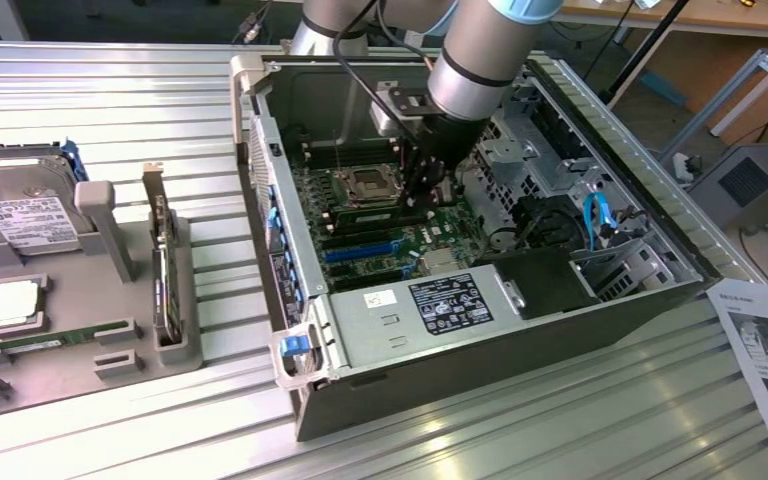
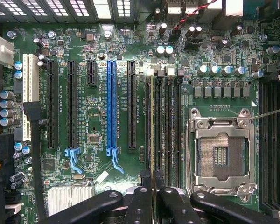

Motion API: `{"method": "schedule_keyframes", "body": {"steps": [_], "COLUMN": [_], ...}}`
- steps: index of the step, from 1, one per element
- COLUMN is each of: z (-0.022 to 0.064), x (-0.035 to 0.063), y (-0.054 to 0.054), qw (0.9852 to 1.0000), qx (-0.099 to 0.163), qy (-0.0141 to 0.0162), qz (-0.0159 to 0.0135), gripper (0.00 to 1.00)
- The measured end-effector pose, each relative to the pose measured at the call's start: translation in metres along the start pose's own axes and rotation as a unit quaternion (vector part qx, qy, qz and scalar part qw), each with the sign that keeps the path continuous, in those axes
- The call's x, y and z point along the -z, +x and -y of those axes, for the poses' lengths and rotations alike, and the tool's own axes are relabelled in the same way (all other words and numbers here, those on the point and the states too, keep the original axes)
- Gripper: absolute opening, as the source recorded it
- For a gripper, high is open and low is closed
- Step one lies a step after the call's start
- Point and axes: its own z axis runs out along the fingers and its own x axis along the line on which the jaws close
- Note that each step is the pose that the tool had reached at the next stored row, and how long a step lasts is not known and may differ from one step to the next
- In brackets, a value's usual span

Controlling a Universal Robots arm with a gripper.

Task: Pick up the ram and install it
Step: 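Insert the ram into the slot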

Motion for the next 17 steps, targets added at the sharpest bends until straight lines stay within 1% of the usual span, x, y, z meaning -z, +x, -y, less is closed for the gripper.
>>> {"method": "schedule_keyframes", "body": {"steps": [9, 17], "z": [0.0, 0.0001], "x": [0.0003, -0.003], "y": [0.0, 0.0001], "qw": [1.0, 1.0], "qx": [-0.001, -0.002], "qy": [0.0, 0.0], "qz": [0.0, 0.0003], "gripper": [0.13, 0.13]}}
